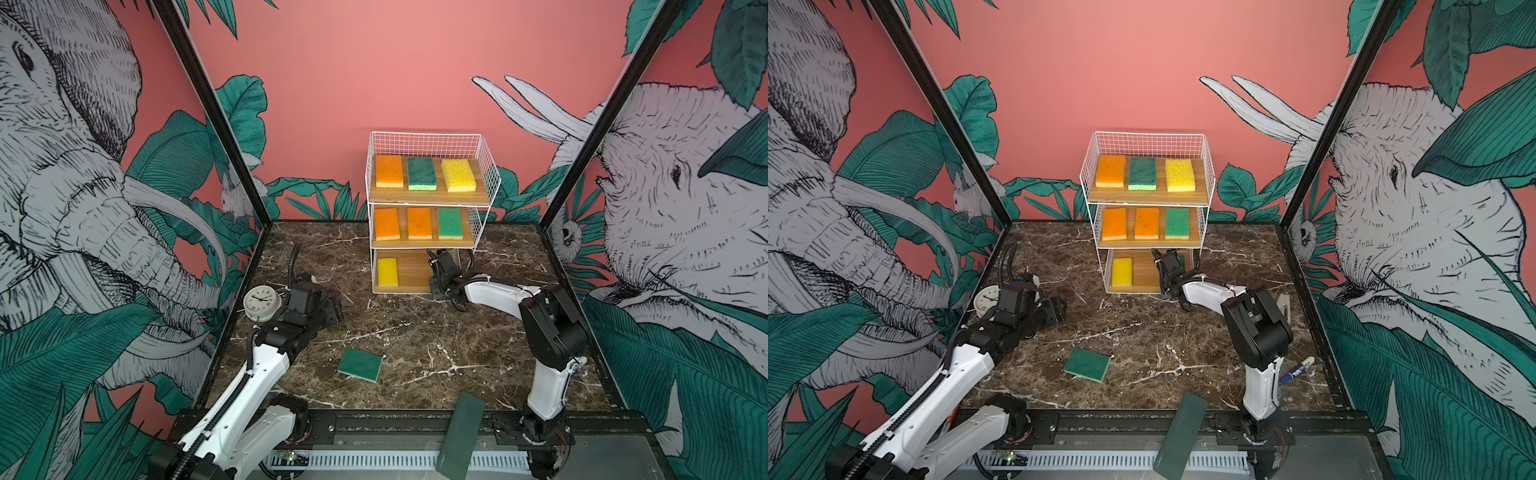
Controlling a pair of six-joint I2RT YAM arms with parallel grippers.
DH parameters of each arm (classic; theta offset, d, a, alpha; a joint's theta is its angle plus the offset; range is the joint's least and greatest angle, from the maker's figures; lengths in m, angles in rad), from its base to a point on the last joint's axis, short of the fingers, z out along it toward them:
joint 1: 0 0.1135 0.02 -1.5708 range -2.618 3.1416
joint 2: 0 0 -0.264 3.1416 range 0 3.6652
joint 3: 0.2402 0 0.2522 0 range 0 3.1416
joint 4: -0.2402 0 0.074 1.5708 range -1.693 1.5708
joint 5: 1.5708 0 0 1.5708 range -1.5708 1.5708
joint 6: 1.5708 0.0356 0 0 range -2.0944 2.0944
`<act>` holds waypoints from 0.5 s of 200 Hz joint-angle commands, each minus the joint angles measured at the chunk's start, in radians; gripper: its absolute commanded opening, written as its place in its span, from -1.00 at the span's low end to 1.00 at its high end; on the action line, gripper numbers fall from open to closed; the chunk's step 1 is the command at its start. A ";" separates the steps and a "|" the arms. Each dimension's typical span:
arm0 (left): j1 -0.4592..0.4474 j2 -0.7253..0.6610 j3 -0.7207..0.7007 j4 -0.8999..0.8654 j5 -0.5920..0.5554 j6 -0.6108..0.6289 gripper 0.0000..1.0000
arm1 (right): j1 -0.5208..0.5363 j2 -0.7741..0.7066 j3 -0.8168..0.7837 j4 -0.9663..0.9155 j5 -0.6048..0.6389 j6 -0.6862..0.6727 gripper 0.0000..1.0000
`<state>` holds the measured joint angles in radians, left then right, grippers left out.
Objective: Arrange cleaning sponges on a shelf
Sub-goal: Place the cleaning sponge at the shelf.
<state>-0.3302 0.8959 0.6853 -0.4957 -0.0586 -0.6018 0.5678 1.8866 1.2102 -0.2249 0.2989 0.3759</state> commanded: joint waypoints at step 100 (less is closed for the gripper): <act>0.005 -0.039 -0.021 -0.004 -0.004 -0.006 0.44 | -0.021 0.040 0.015 0.051 0.029 -0.008 0.39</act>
<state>-0.3302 0.8764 0.6777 -0.4953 -0.0631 -0.6025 0.5552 1.9125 1.2034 -0.1944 0.2966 0.3698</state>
